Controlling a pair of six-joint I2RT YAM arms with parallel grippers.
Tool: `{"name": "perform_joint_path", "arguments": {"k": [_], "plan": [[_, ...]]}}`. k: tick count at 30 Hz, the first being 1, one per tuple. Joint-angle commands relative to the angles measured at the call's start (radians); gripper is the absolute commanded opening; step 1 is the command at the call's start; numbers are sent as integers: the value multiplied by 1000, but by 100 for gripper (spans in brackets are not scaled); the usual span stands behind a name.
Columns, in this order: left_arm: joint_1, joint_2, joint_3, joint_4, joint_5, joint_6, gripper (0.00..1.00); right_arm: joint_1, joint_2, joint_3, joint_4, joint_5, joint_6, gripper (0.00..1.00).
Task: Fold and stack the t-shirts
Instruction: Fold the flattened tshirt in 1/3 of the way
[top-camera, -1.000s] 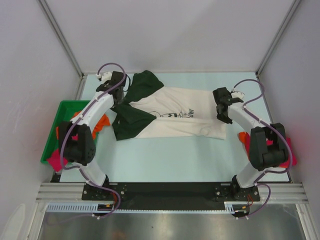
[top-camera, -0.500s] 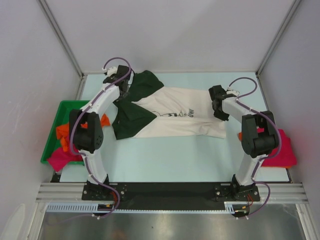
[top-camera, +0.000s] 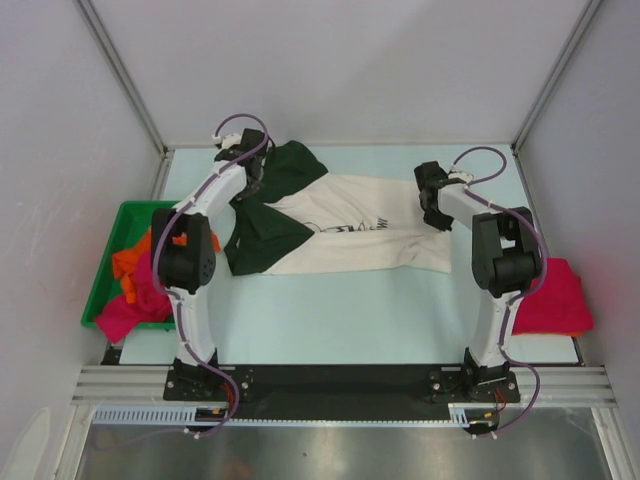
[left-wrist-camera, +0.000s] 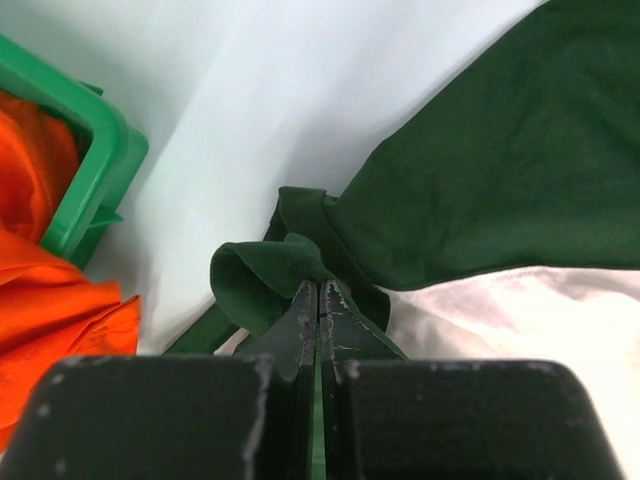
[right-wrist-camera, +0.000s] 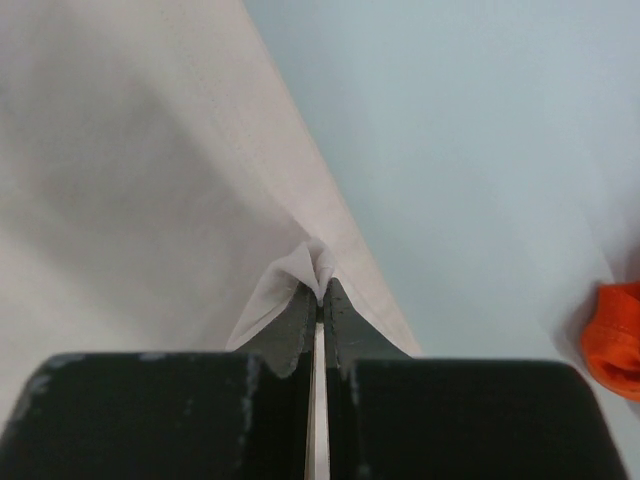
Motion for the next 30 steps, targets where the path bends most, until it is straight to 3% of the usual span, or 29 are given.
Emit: {"name": "perform_joint_path", "arguments": {"k": [1,7,8,9,10,12,13,14,16,19,23,30], "plan": [[9,32,90,-10,5,28,0,-10,35,72,16,35,-14,0],[9,33,106,-16,13,33,0,-10,47,68,21,25,-40,0],[9,29,106,-14,13,34,2,-9,15,57,43,23,-44,4],[9,24,107,-14,15,37,12,-9,-3,48,57,22,-50,10],[9,7,110,-11,16,39,16,-1,-19,40,68,28,-66,24],[9,-16,115,-13,24,43,32,5,-63,49,61,46,-73,43],[6,-28,115,-14,22,45,39,5,-83,51,54,64,-75,60],[5,-60,115,-13,24,48,51,13,-98,54,42,72,-80,66],[-5,-97,98,-14,21,54,60,19,-157,49,19,94,-83,76],[-29,-181,28,-10,21,44,63,54,-235,7,-13,98,-83,75],[-106,-327,-133,27,18,28,54,134,-336,-137,-18,63,-23,70],[-267,-416,-388,89,42,-36,49,229,-404,-394,16,-35,124,59]]}}
